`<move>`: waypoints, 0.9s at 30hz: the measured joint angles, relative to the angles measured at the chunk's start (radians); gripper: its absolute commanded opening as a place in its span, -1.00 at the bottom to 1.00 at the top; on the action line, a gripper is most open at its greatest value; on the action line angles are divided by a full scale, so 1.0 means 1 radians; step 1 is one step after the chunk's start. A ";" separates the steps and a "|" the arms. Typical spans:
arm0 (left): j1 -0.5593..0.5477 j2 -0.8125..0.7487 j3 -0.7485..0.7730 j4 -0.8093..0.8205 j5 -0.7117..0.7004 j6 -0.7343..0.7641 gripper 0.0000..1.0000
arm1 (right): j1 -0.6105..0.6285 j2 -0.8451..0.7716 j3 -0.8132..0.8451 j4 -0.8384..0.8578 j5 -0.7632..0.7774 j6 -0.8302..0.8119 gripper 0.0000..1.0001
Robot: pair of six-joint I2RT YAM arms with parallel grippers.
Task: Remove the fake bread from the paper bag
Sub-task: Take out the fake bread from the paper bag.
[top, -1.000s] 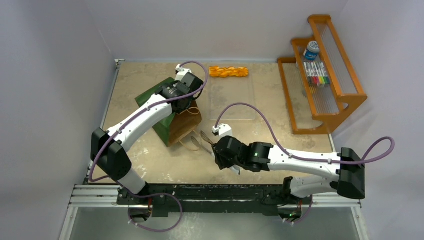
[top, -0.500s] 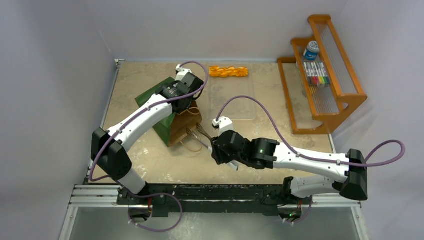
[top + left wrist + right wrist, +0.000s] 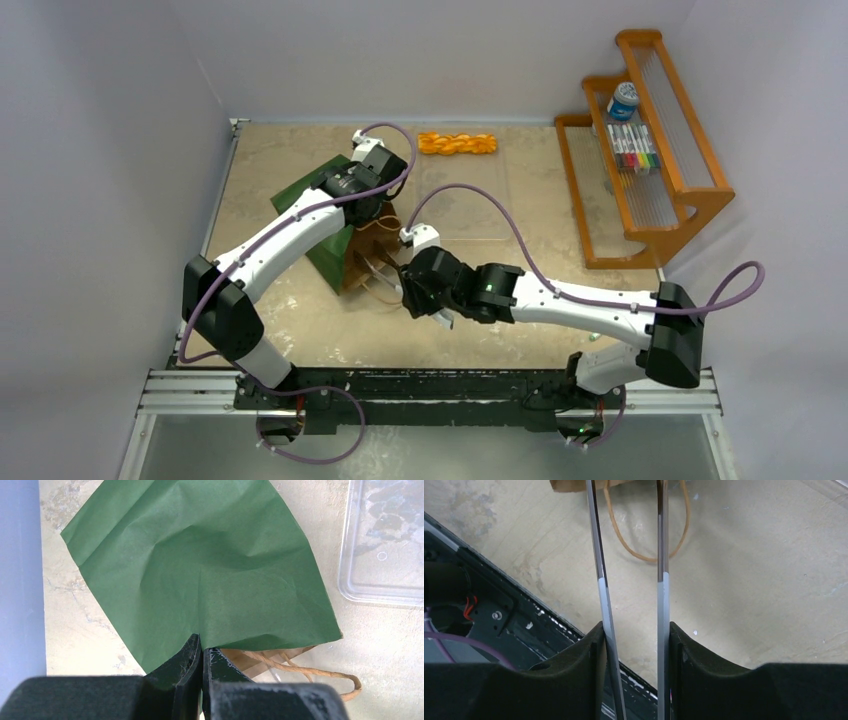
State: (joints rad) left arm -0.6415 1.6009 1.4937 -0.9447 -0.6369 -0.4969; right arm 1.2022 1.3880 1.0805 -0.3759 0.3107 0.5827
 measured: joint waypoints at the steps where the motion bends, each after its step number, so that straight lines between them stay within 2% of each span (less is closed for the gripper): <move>1: 0.000 0.000 0.000 0.000 0.003 0.000 -1.00 | -0.014 0.005 0.000 0.009 -0.014 0.000 -0.10; 11: 0.000 -0.006 0.000 -0.002 0.014 -0.001 -1.00 | -0.248 0.010 -0.032 0.156 -0.235 0.043 -0.13; 18: 0.000 -0.008 0.000 0.003 0.021 -0.017 -1.00 | -0.261 0.055 -0.073 0.230 -0.411 0.110 -0.14; 27: 0.000 -0.008 0.000 0.023 0.044 -0.058 -1.00 | -0.305 0.080 -0.103 0.298 -0.540 0.203 -0.15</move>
State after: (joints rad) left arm -0.6415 1.5929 1.4940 -0.9215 -0.5926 -0.5552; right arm 0.8974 1.4677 0.9779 -0.0780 -0.2291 0.7860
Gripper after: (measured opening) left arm 0.009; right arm 0.437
